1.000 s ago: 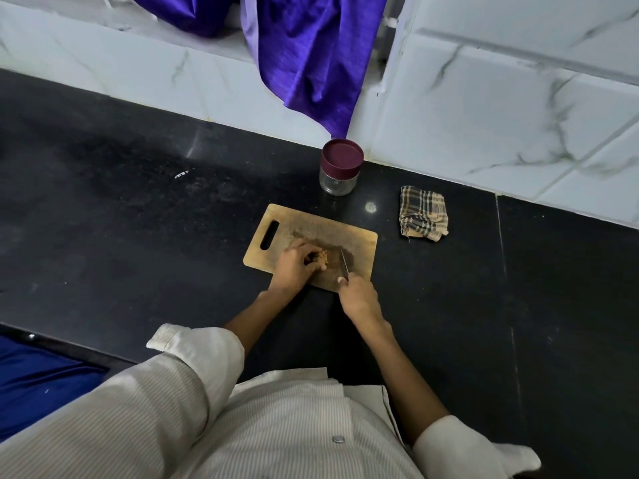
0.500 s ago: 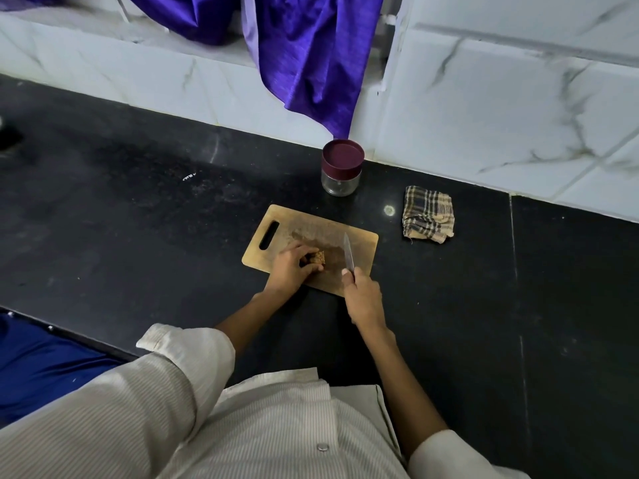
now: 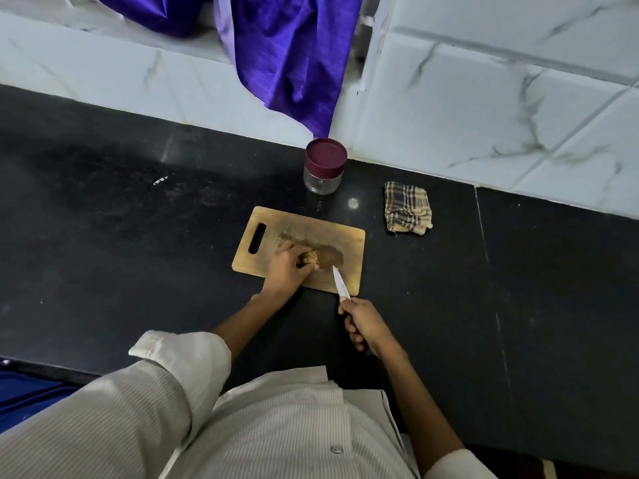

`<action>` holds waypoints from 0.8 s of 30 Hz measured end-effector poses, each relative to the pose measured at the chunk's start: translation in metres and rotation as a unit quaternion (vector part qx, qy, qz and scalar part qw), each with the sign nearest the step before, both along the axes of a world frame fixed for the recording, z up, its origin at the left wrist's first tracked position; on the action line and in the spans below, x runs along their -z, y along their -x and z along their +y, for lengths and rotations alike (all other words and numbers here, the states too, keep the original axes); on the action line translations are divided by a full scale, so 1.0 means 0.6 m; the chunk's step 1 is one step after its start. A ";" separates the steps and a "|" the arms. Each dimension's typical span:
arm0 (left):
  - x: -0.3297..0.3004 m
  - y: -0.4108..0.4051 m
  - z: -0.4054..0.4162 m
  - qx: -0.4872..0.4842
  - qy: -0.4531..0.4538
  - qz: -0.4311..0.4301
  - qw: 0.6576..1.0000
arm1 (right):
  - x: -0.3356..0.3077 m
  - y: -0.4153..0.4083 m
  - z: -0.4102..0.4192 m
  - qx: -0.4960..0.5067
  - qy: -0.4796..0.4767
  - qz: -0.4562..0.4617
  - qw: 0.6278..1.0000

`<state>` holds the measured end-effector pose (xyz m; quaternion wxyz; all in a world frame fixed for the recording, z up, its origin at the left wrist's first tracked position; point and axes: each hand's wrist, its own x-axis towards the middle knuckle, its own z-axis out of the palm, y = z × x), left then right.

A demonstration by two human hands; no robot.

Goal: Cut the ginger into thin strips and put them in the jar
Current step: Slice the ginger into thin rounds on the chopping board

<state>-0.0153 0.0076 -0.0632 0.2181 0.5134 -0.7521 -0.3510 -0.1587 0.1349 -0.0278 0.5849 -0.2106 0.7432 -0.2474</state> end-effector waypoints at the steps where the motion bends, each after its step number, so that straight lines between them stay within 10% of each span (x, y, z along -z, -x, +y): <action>1: 0.001 0.001 -0.002 0.002 -0.006 -0.001 1.000 | -0.001 -0.001 0.005 0.000 -0.001 -0.006 1.000; 24: -0.001 -0.013 -0.034 0.070 -0.009 -0.032 0.997 | -0.035 -0.046 -0.033 -0.131 0.068 0.184 0.972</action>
